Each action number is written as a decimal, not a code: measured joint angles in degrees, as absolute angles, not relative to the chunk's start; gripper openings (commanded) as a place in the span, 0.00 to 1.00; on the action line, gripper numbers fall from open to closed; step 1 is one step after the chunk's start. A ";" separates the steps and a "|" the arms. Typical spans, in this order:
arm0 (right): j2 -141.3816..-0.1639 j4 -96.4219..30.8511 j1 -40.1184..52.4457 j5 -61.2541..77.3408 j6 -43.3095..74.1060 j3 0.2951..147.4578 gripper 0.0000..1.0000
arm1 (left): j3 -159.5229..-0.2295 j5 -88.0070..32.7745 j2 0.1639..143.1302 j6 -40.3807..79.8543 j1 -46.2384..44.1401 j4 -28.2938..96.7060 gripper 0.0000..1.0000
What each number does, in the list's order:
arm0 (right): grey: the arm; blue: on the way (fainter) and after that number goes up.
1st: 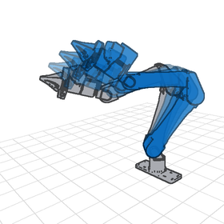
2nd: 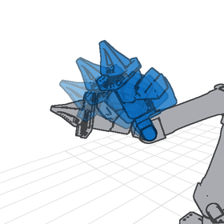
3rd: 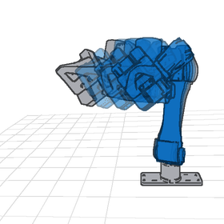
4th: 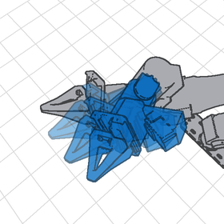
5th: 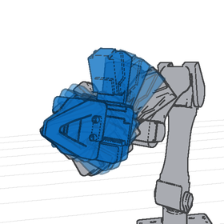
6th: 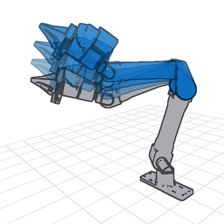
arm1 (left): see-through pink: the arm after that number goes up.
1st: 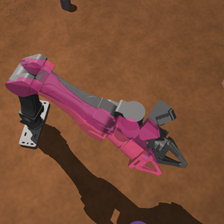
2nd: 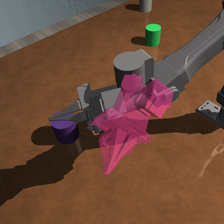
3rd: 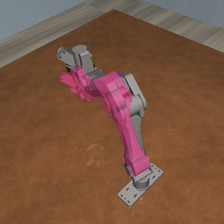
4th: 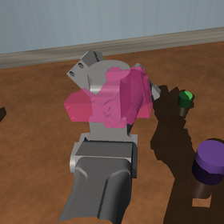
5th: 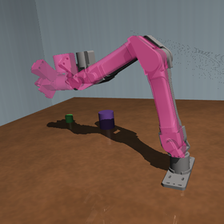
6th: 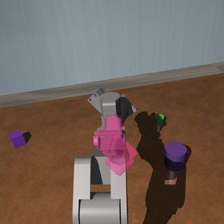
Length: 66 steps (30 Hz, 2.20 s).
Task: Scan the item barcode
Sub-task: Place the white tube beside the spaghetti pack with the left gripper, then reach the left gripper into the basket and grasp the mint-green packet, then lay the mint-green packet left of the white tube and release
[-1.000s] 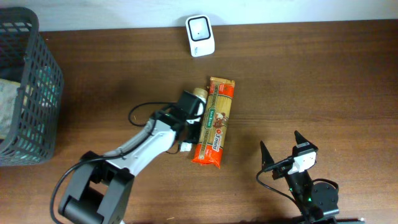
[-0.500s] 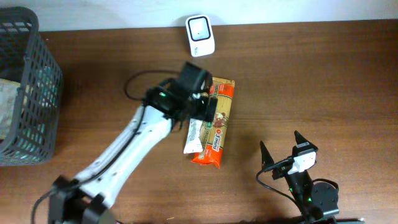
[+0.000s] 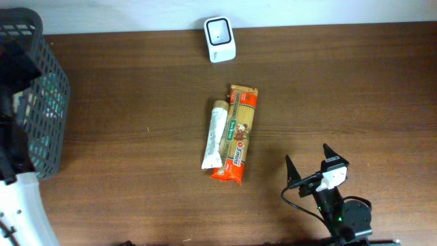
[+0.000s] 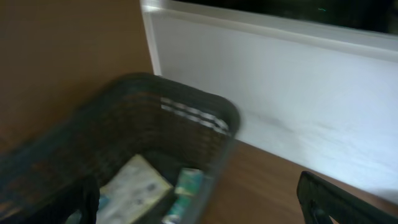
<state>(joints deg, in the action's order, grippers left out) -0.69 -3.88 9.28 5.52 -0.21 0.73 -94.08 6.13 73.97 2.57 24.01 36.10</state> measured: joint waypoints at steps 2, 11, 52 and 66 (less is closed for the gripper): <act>-0.69 -3.88 9.30 5.52 -0.21 0.73 0.99 | -94.08 6.04 75.18 2.57 29.63 35.70 0.99; -0.69 -3.88 9.28 5.52 -0.21 0.73 0.99 | -94.48 6.02 92.68 -2.61 40.71 47.46 0.94; -0.69 -3.88 9.30 5.52 -0.23 0.73 0.99 | -132.66 -5.82 125.49 -4.43 45.43 81.34 0.00; -0.69 -3.88 9.30 5.52 -0.23 0.73 0.99 | -145.40 -20.36 110.17 -0.84 4.97 96.23 0.00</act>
<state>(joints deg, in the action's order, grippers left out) -0.69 -3.88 9.30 5.52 -0.23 0.73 -145.40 -20.36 110.17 -0.84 4.97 96.23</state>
